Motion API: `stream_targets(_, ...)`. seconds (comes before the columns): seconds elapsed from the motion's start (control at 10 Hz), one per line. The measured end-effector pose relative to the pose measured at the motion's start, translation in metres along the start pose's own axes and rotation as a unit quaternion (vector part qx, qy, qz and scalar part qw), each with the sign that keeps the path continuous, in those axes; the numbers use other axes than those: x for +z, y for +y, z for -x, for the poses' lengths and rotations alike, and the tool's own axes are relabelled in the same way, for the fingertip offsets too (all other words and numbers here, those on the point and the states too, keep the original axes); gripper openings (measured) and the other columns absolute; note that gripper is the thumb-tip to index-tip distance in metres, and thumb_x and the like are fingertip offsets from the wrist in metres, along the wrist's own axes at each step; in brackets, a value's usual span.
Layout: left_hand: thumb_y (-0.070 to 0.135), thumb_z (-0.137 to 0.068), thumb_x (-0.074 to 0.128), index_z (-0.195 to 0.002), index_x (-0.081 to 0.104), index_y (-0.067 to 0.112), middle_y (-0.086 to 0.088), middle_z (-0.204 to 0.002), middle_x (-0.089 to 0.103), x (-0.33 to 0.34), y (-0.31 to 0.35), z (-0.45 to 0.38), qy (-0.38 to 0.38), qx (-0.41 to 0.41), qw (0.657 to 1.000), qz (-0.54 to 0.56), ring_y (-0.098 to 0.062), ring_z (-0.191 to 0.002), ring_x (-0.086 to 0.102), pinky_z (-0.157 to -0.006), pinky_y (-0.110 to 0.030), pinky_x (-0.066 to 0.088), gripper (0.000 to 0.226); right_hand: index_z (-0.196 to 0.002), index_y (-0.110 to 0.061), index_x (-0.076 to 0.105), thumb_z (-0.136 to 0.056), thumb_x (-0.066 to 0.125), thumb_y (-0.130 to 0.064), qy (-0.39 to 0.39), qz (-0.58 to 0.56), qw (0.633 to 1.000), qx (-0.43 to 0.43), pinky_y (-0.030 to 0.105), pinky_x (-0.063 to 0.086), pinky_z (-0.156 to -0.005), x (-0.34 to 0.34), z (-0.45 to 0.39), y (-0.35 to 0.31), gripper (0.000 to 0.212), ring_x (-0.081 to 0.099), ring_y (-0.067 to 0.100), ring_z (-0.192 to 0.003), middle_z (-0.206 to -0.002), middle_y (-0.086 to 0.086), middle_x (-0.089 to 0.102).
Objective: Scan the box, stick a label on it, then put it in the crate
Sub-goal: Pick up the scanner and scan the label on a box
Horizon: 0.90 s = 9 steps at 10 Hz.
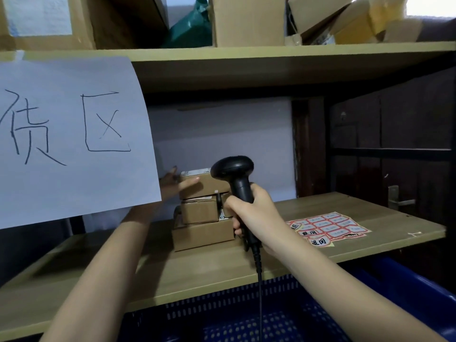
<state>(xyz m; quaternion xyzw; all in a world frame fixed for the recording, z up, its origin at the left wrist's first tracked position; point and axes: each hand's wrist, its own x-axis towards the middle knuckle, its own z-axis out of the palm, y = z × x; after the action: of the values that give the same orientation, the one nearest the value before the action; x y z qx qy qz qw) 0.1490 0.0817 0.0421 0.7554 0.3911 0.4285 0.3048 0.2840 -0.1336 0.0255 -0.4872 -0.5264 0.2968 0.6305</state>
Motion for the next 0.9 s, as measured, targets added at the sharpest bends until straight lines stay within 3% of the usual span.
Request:
stream_targets(0.1,0.031,-0.080,0.066,-0.146,0.025,0.016,-0.004,-0.151,0.031,0.004,0.007,0.007,-0.015,-0.012,0.999,0.031,-0.002,-0.125,0.043,-0.069,0.009,0.035,0.079,-0.091,-0.013,0.048,-0.082,0.054,-0.008,-0.003,0.002,1.000,0.005,0.023,0.044,-0.043,0.000,-0.003,0.003,0.012,0.048,0.012,-0.047,-0.065,0.004,0.047)
stream_targets(0.2,0.026,-0.081,0.065,-0.133,0.036,0.029,0.014,-0.117,0.043,0.001,0.006,0.003,-0.045,0.005,0.997,0.066,0.022,-0.074,0.044,-0.052,0.010,0.035,0.060,-0.091,-0.012,0.047,-0.082,0.054,-0.008,0.006,-0.001,1.000,0.011,0.022,0.043,-0.042,0.000,-0.004,0.007,0.013,0.047,0.012,-0.045,-0.063,0.002,0.046)
stream_targets(0.3,0.034,-0.066,0.075,-0.092,0.046,0.041,0.021,-0.092,0.047,-0.002,0.005,-0.002,-0.074,-0.021,0.996,0.046,0.011,-0.076,0.049,-0.073,-0.007,0.041,0.039,-0.096,-0.011,0.049,-0.083,0.054,-0.008,0.003,0.005,1.000,0.007,0.022,0.044,-0.041,-0.002,-0.003,0.007,0.015,0.047,0.012,-0.045,-0.063,0.002,0.047)
stream_targets(0.4,0.006,-0.084,0.060,-0.074,0.046,0.027,0.010,-0.071,0.060,0.004,0.019,0.005,-0.068,0.020,0.997,0.027,0.007,-0.054,0.060,-0.061,-0.009,0.045,0.027,-0.100,-0.007,0.052,-0.083,0.055,-0.009,-0.002,0.003,1.000,0.004,0.022,0.043,-0.040,-0.006,-0.002,0.006,0.017,0.048,0.012,-0.044,-0.060,0.002,0.046)
stream_targets(0.5,0.003,-0.079,0.067,-0.086,0.053,0.030,0.012,-0.084,0.064,0.003,0.029,0.018,-0.018,0.064,0.998,0.005,-0.003,-0.081,0.063,-0.065,-0.001,0.050,0.032,-0.107,-0.002,0.053,-0.082,0.056,-0.008,-0.004,-0.016,1.000,0.005,0.023,0.041,-0.041,-0.012,0.001,0.005,0.025,0.046,0.012,-0.042,-0.057,0.002,0.047)
stream_targets(0.6,0.009,-0.069,0.078,-0.128,0.046,0.012,-0.001,-0.121,0.059,0.003,0.034,0.033,0.005,0.099,0.995,0.007,-0.016,-0.112,0.056,-0.091,-0.011,0.047,0.067,-0.107,0.001,0.053,-0.083,0.055,-0.007,-0.018,-0.049,0.999,0.012,0.023,0.040,-0.040,-0.024,0.010,0.000,0.025,0.045,0.012,-0.040,-0.059,0.002,0.049)
stream_targets(0.8,0.015,-0.057,0.086,-0.136,0.036,0.014,0.006,-0.126,0.048,0.017,0.058,0.073,0.034,0.172,0.984,-0.017,-0.007,-0.115,0.046,-0.084,-0.001,0.038,0.094,-0.086,-0.012,0.053,-0.085,0.055,-0.009,-0.071,-0.035,0.997,0.008,0.021,0.037,-0.039,-0.056,0.035,-0.011,0.003,0.042,0.013,-0.041,-0.059,0.003,0.049)
stream_targets(0.9,0.018,-0.056,0.087,-0.137,0.034,0.020,0.019,-0.118,0.048,0.023,0.065,0.094,0.002,0.171,0.984,-0.045,0.001,-0.111,0.046,-0.086,-0.005,0.039,0.097,-0.082,-0.011,0.051,-0.086,0.054,-0.006,-0.105,-0.012,0.994,-0.008,0.025,0.038,-0.042,-0.075,0.046,-0.016,0.007,0.042,0.014,-0.040,-0.050,0.001,0.048)
